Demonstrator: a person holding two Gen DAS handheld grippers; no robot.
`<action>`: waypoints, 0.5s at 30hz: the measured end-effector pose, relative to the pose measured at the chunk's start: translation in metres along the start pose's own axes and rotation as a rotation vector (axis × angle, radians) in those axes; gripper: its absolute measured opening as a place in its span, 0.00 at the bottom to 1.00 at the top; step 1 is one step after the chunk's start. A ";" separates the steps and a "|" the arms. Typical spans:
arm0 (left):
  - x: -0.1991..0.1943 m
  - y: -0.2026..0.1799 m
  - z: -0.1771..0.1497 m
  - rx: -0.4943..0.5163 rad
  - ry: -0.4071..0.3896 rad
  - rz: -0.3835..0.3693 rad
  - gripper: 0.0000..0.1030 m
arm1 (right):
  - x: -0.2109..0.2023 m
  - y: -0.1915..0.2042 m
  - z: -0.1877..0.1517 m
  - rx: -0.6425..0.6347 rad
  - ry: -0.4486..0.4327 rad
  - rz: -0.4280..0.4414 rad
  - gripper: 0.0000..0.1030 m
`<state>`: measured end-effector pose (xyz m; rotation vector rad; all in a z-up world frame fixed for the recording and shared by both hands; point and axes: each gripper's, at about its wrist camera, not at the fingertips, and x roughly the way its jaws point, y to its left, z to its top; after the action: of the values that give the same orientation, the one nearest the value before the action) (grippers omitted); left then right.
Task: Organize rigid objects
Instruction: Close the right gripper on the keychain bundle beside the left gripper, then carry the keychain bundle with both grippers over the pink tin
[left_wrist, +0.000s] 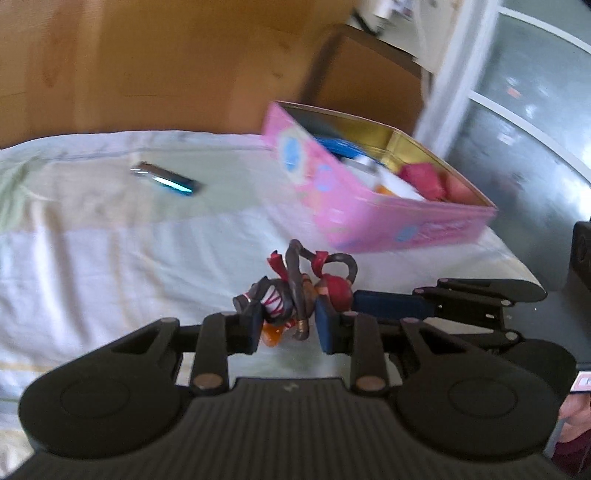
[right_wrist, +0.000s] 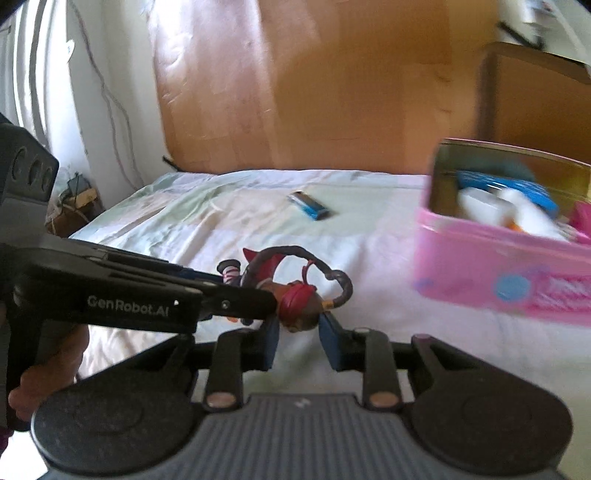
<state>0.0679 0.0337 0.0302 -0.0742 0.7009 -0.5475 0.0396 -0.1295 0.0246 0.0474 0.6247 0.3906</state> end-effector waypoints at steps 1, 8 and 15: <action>0.003 -0.008 0.000 0.014 0.006 -0.011 0.31 | -0.006 -0.005 -0.003 0.010 -0.004 -0.010 0.25; 0.025 -0.061 -0.006 0.149 0.044 -0.044 0.31 | -0.037 -0.039 -0.035 0.110 -0.024 -0.040 0.27; 0.015 -0.062 0.004 0.200 0.015 0.011 0.54 | -0.051 -0.052 -0.037 0.035 -0.059 -0.031 0.55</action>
<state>0.0516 -0.0274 0.0391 0.1201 0.6582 -0.6057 -0.0023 -0.1995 0.0146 0.0819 0.5729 0.3472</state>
